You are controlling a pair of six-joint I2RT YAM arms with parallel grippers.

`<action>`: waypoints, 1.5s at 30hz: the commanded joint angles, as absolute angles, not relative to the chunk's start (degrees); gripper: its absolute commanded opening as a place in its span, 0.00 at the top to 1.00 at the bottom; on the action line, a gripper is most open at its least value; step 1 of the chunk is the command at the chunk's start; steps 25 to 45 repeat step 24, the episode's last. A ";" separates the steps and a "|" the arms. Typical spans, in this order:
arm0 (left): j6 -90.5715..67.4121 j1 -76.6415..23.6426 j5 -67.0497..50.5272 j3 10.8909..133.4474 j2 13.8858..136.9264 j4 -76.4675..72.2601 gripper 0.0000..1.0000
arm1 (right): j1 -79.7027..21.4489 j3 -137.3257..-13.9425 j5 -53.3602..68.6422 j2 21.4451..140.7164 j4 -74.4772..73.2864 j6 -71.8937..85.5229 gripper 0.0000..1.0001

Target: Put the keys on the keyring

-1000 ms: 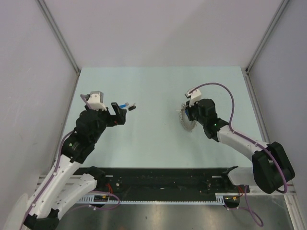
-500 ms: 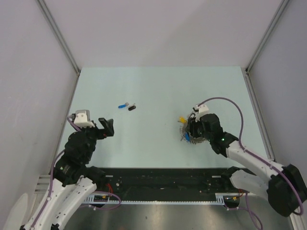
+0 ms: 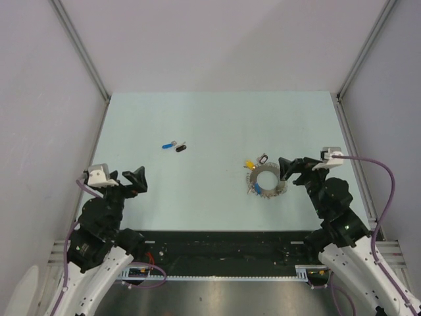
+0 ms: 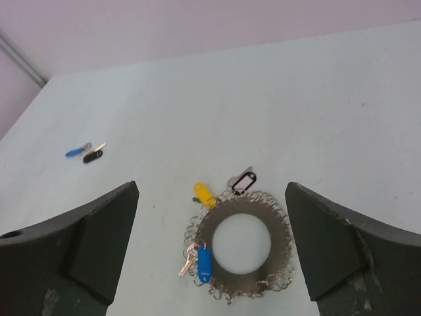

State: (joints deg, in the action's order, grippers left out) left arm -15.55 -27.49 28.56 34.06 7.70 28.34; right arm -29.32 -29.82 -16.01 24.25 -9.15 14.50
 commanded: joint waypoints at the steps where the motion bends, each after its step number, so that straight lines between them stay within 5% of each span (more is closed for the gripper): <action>1: -15.56 -26.90 31.90 34.01 6.42 26.72 0.00 | -29.00 -32.78 -25.04 17.78 -13.18 12.66 0.00; 45: -14.15 -26.46 32.43 32.78 3.87 24.79 0.00 | -28.83 -34.80 -27.77 11.60 -20.74 13.36 0.00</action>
